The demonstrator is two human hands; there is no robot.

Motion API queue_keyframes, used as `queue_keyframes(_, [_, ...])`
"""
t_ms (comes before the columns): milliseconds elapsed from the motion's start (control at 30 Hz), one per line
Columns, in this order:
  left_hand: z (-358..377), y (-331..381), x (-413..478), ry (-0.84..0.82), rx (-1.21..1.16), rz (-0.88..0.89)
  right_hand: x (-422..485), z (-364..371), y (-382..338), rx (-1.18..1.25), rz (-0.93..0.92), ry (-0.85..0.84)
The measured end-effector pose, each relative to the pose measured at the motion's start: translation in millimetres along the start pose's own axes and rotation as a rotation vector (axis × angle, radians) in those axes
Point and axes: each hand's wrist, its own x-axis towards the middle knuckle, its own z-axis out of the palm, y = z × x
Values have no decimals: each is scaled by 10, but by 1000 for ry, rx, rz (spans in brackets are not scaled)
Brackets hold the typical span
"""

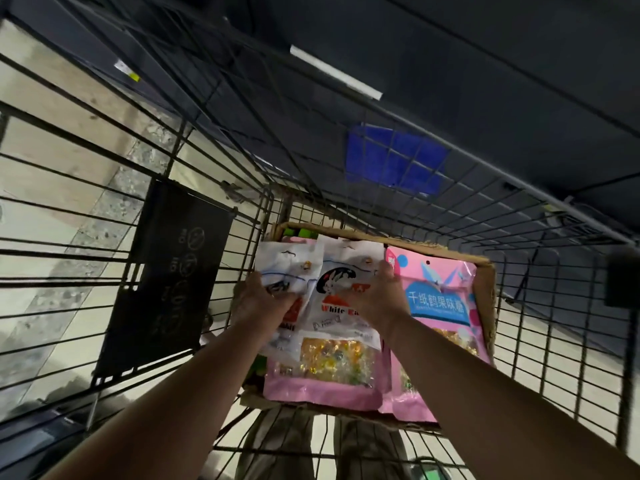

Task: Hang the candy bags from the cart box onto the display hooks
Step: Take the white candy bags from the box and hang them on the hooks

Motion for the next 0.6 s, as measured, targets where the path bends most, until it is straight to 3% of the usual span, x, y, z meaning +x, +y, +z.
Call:
queue_keyframes(200, [-101, -105, -92, -41, -181, -173, -85, -3, 132, 161, 54, -4])
queue_keyframes(400, [-277, 2, -267, -150, -353, -126, -144, -82, 262, 290, 65, 3])
queue_keyframes(600, [-401, 167, -577, -217, -496, -34, -462, -215, 287, 396, -62, -9])
